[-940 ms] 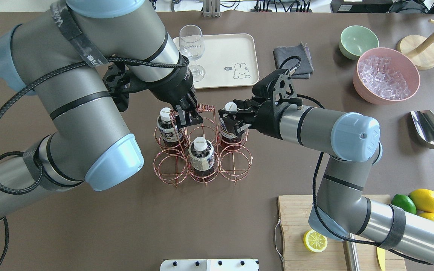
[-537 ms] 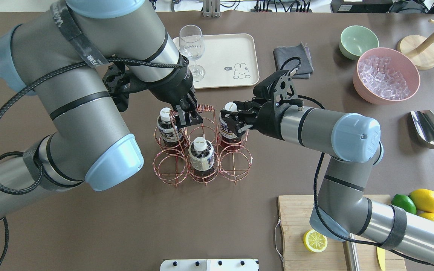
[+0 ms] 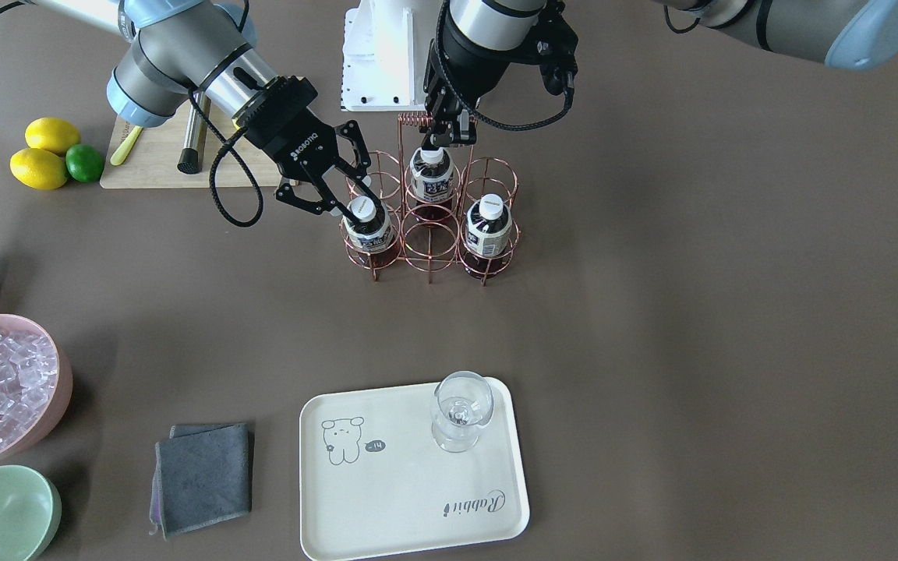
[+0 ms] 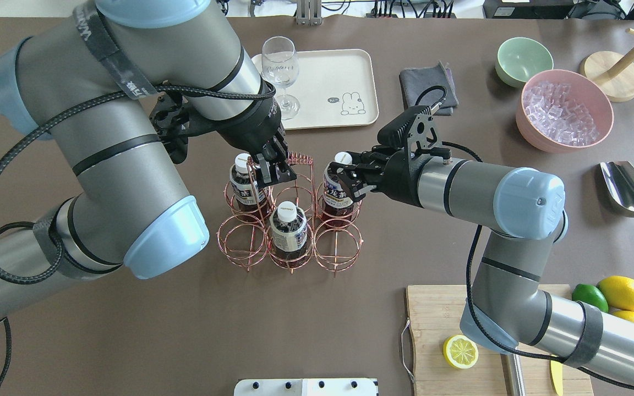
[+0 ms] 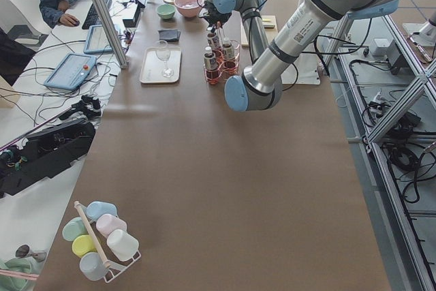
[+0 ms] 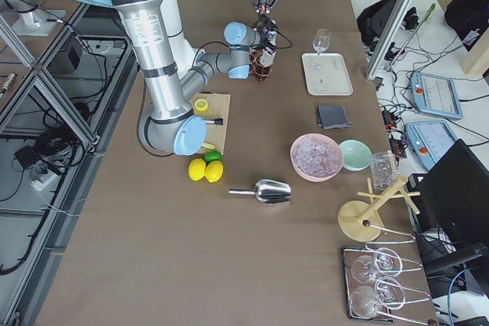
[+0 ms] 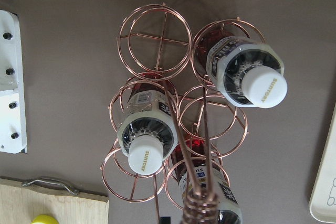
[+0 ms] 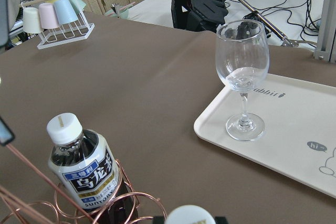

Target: Take tea from basket to plate

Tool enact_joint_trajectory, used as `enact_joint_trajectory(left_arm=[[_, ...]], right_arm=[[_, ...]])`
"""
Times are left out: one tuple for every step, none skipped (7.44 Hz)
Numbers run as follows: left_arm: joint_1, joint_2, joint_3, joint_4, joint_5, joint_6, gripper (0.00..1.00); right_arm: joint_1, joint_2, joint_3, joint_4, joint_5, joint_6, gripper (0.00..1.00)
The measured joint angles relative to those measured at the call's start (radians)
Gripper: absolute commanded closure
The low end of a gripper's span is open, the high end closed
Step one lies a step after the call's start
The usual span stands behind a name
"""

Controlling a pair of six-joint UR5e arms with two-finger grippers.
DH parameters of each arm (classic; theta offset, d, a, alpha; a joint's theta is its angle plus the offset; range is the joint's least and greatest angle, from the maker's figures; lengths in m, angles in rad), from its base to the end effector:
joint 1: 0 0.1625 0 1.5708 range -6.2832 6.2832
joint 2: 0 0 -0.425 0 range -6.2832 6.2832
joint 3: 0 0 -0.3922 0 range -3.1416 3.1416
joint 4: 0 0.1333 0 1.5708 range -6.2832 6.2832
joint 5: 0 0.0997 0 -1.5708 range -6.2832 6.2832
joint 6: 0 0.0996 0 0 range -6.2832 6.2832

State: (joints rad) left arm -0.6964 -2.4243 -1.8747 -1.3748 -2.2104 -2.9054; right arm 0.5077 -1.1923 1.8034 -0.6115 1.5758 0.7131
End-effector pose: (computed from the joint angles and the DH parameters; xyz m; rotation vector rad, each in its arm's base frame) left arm 0.4132 -0.4418 0.0467 -0.9456 0.7739 -1.5007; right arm -0.4404 -0.3970 0.2327 0.9920 -1.2262 -0.2786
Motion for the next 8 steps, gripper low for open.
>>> enact_joint_trajectory(left_arm=[[0.0,0.0,0.0,-0.001,0.0,0.0,1.0],[0.0,0.001,0.0,-0.001,0.001,0.0,1.0],[0.0,0.001,0.0,-0.001,0.001,0.0,1.0],[0.0,0.001,0.0,-0.001,0.0,0.0,1.0],[0.0,0.001,0.001,-0.001,0.001,0.0,1.0],[0.0,0.001,0.001,-0.002,0.001,0.0,1.0],[0.0,0.001,0.002,-0.002,0.001,0.0,1.0],[0.0,0.001,0.002,-0.003,0.002,0.0,1.0]], right_arm=[[0.006,-0.003,0.011,-0.003,0.004,-0.002,1.0],[0.018,-0.005,0.022,-0.006,0.018,-0.002,1.0],[0.034,-0.005,0.031,-0.01,0.039,-0.002,1.0],[0.051,-0.004,0.05,-0.033,0.06,-0.002,1.0],[0.072,-0.001,0.082,-0.081,0.086,-0.001,1.0],[0.104,0.003,0.106,-0.117,0.12,-0.001,1.0],[0.155,0.013,0.123,-0.153,0.177,0.003,1.0],[0.217,0.033,0.14,-0.202,0.245,0.008,1.0]])
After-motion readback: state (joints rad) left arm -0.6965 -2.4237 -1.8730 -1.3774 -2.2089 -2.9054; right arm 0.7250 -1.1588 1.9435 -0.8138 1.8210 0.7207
